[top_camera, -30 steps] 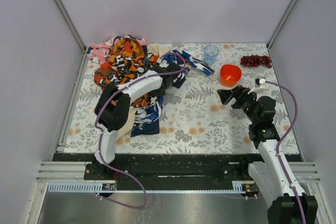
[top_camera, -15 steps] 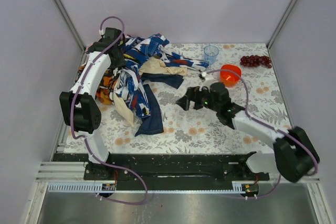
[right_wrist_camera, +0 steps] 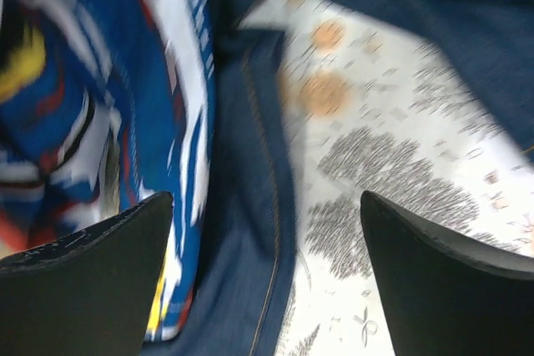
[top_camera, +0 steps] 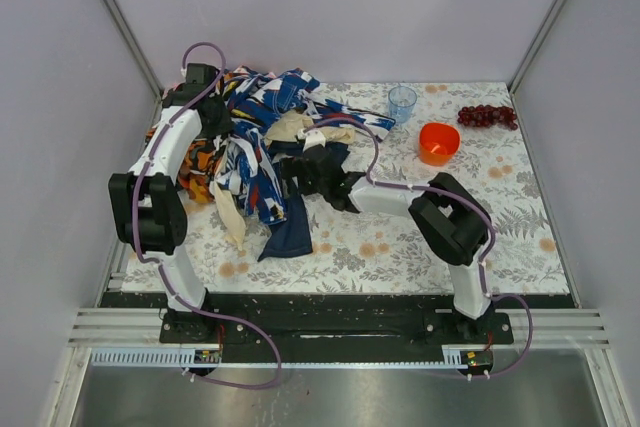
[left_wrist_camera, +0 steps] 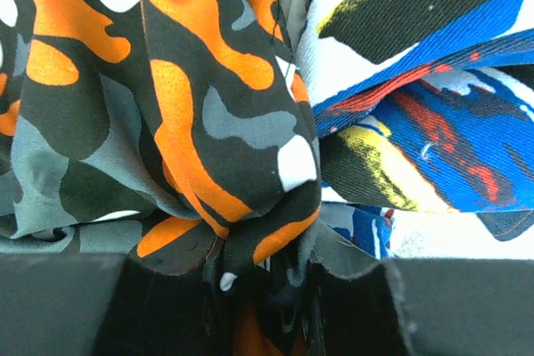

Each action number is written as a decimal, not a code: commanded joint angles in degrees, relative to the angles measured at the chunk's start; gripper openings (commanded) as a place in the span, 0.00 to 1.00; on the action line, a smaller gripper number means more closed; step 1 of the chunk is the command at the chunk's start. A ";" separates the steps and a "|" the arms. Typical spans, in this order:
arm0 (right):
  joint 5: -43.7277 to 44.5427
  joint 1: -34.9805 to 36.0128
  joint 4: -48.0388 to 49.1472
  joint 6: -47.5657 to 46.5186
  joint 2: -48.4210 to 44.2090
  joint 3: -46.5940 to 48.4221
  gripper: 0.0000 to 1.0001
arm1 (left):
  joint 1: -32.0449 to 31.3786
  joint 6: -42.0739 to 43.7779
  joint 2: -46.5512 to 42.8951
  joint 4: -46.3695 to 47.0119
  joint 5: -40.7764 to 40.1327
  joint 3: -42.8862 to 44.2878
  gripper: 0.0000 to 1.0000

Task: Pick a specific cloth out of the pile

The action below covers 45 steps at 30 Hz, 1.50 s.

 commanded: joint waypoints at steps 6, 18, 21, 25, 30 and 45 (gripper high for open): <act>21.62 -0.76 -2.13 7.81 7.87 14.42 1.00 | 5.42 -0.04 -2.22 15.17 5.06 -9.60 0.00; 16.97 -3.04 -5.21 7.12 26.06 34.80 0.99 | 8.76 -0.66 -0.64 19.75 11.47 -13.47 0.00; 10.83 -4.71 -12.93 11.32 32.04 43.24 0.96 | 8.85 -0.40 -0.55 20.19 10.42 -13.74 0.00; 6.69 -5.25 -12.86 14.75 35.48 45.81 0.87 | 9.55 -0.66 0.24 20.54 11.38 -13.82 0.00; 4.49 -5.33 -11.02 15.11 36.28 46.25 0.72 | 9.99 -1.27 1.47 21.33 14.11 -13.65 0.00; -7.38 -5.16 -0.66 7.04 19.96 32.23 0.00 | 10.17 -2.15 1.29 21.60 12.88 -14.26 0.00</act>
